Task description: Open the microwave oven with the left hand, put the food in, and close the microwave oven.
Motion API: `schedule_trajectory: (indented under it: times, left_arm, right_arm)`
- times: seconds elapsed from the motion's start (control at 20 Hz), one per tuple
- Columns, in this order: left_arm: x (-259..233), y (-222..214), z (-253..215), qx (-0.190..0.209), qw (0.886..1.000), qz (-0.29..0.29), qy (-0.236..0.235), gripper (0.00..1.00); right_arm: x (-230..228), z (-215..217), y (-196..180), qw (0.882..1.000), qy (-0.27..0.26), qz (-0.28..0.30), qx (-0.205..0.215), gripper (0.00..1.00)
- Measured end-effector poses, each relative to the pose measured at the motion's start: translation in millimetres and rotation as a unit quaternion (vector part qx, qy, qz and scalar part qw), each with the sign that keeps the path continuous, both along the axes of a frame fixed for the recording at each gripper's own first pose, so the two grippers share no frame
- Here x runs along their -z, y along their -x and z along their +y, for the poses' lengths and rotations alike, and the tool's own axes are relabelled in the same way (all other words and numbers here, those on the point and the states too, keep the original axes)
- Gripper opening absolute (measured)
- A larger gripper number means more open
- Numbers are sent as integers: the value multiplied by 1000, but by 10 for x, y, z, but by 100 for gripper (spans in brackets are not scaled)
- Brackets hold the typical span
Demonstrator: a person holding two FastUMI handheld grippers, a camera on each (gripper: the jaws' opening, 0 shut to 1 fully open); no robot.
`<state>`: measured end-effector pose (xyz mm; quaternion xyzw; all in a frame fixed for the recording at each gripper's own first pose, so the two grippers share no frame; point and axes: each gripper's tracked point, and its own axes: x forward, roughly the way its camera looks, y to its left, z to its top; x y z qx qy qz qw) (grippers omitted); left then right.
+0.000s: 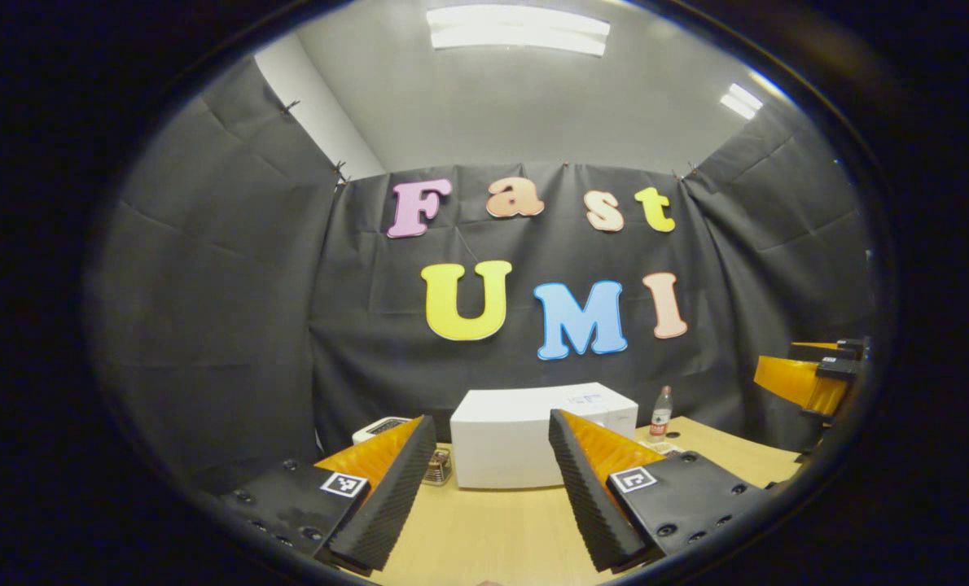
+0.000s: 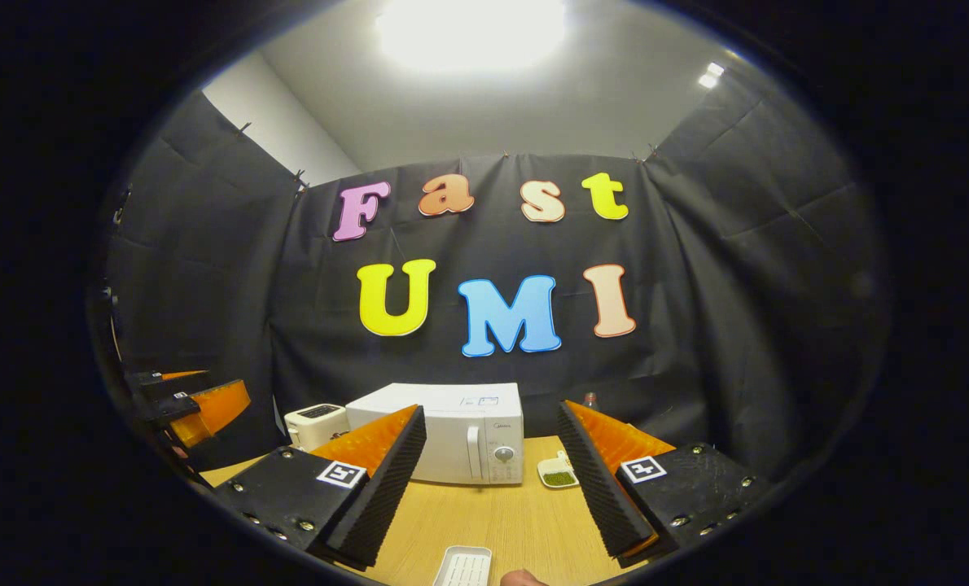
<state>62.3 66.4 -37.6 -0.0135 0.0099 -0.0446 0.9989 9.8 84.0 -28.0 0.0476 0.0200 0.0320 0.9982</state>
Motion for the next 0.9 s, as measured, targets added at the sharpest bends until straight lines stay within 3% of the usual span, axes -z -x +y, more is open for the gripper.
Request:
schedule_trajectory:
  times: [0.1, 0.25, 0.45, 0.5, 0.7, 0.8, 0.85, 0.9]
  left_arm:
    - [-9, 32, 52, -3, 1000, -1, -2, 96]
    - [16, 58, 131, -8, 1000, -2, -1, 89]
    - [-18, 59, 223, -15, 1000, -4, -11, 99]
    - [-36, 71, 230, -16, 1000, -6, -11, 94]
    - [-48, 83, 287, -16, 1000, -6, -15, 99]
    - [-86, 86, 299, -16, 1000, -10, -14, 94]
    - [-90, 92, 309, -15, 1000, -11, -14, 99]
    - [-100, 86, 339, -17, 1000, -13, -15, 94]
  right_arm:
    - [2, 14, -17, 1000, 1, 1, 0, 98]
    - [-38, 57, -35, 1000, 6, -3, -2, 98]
    - [-146, 169, -73, 1000, 1, -17, -9, 98]
    - [-160, 194, -81, 1000, 2, -19, -11, 98]
    - [-191, 272, -104, 1000, -1, -24, -17, 98]
    - [-213, 306, -119, 1000, -3, -24, -17, 98]
    - [-218, 314, -122, 1000, -4, -26, -17, 98]
    - [-228, 327, -114, 1000, -3, -27, -16, 98]
